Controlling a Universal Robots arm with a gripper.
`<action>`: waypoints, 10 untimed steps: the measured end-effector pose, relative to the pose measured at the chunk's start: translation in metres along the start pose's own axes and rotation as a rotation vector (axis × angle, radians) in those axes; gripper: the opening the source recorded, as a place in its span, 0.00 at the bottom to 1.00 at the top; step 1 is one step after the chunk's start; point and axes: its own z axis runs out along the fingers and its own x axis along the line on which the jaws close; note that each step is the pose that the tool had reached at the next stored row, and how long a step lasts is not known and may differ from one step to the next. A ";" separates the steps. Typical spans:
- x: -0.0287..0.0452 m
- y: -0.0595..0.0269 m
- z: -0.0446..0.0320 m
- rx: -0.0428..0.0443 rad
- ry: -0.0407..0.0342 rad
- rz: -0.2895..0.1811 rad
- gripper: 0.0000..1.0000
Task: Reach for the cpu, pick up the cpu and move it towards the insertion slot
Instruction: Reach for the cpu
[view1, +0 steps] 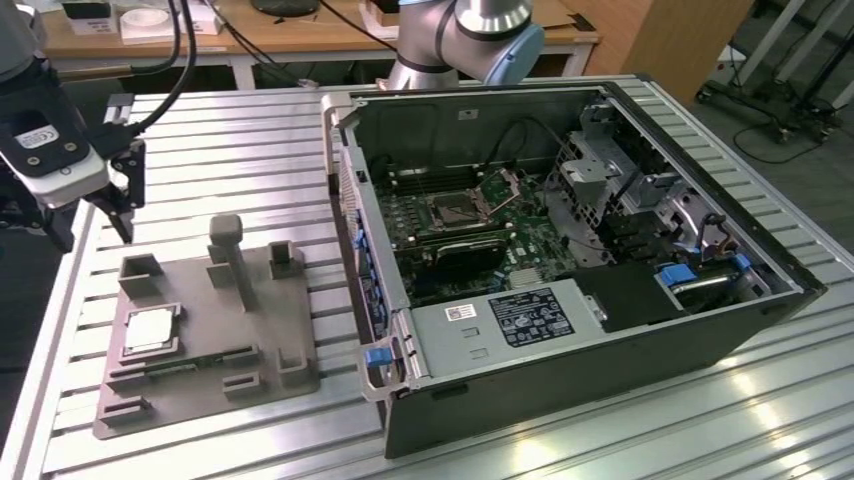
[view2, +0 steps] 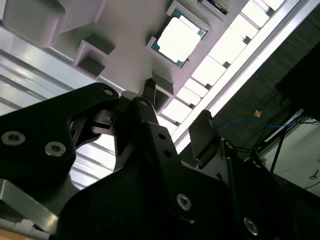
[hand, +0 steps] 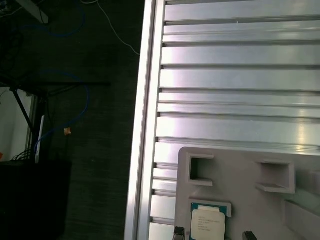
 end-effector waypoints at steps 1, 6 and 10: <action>0.0001 -0.0002 0.0017 0.0001 0.0001 0.000 0.55; 0.0003 -0.0022 0.0108 0.0002 -0.0002 0.008 0.55; 0.0006 -0.0061 0.0178 0.0003 -0.0003 0.010 0.55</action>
